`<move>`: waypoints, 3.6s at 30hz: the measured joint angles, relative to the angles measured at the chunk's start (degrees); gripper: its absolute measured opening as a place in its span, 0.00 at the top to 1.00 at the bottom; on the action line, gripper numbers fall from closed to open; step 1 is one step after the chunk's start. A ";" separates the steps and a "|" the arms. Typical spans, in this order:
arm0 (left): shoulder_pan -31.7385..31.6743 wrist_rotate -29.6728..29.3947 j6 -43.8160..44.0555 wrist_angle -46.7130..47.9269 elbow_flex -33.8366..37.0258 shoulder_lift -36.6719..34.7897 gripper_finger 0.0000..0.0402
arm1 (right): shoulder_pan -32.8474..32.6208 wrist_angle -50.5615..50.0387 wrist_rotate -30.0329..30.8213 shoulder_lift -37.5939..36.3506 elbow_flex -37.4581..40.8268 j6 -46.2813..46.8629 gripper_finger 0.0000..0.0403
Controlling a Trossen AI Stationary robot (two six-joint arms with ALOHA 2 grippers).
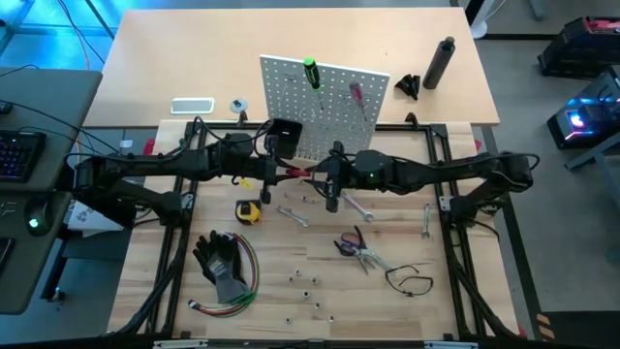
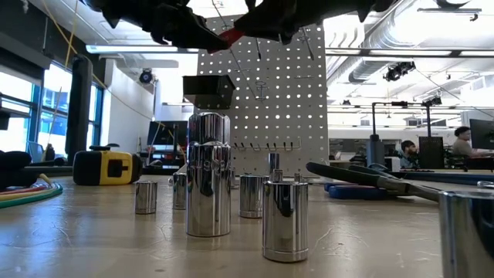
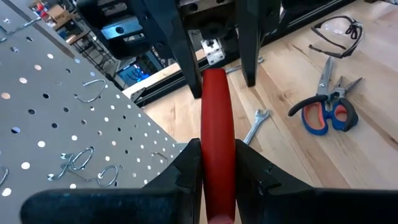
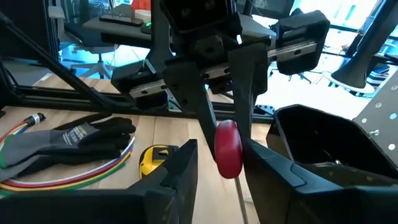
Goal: Hang tools onto peg board
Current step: Hang the red allen wrench on the white peg board
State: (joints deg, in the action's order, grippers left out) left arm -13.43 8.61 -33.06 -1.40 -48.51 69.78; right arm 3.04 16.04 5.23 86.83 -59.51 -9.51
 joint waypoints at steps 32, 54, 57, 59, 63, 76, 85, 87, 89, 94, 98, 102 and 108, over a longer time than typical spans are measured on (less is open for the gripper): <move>0.13 -0.86 2.74 -0.54 0.02 -0.04 0.76 | 0.88 1.33 -1.16 -0.04 0.00 0.71 0.92; -0.15 -9.45 6.83 1.29 0.02 -8.98 0.59 | 2.33 9.15 4.01 -5.86 -0.09 -6.23 0.92; -0.15 -9.45 7.68 3.69 0.02 -9.16 0.59 | 3.65 12.29 4.06 -5.86 -0.09 -7.47 0.92; -0.15 -9.47 8.01 5.64 0.02 -9.07 0.59 | 4.67 14.50 3.50 -5.86 -0.09 -8.19 0.92; -0.15 -9.48 9.02 8.41 0.02 -8.87 0.59 | 6.88 17.78 0.85 -5.86 -0.09 -8.85 0.92; -0.09 -8.91 11.65 6.51 3.10 -8.85 0.59 | 13.84 26.00 -5.55 -0.37 0.00 -7.06 0.92; -0.07 -8.89 12.44 6.15 4.76 -8.83 0.59 | 14.21 29.30 -5.95 0.63 0.00 -10.03 0.92; -0.07 -8.89 12.26 5.65 4.76 -8.83 0.59 | 14.24 29.46 -5.95 0.63 0.00 -10.06 0.92; -0.07 -8.89 11.98 5.25 4.76 -8.83 0.59 | 14.24 29.72 -5.93 1.08 0.00 -10.55 0.92; -0.07 -8.89 11.98 4.48 4.74 -8.83 0.59 | 14.24 31.04 -5.31 3.53 0.00 -11.52 0.92; -0.04 -8.86 12.00 4.94 4.74 -8.83 0.59 | 14.04 33.67 -5.27 5.11 0.00 -13.26 0.92; -0.04 -8.84 12.00 5.80 4.74 -8.83 0.59 | 13.95 34.57 -4.57 5.11 0.00 -14.04 0.92; -0.03 -8.84 11.95 5.86 4.74 -8.83 0.59 | 13.43 35.29 -3.81 5.11 0.00 -15.53 0.92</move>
State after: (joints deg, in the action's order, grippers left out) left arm -13.46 -0.23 -21.11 4.46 -43.77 60.95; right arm 16.47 51.32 1.42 91.94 -59.51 -25.04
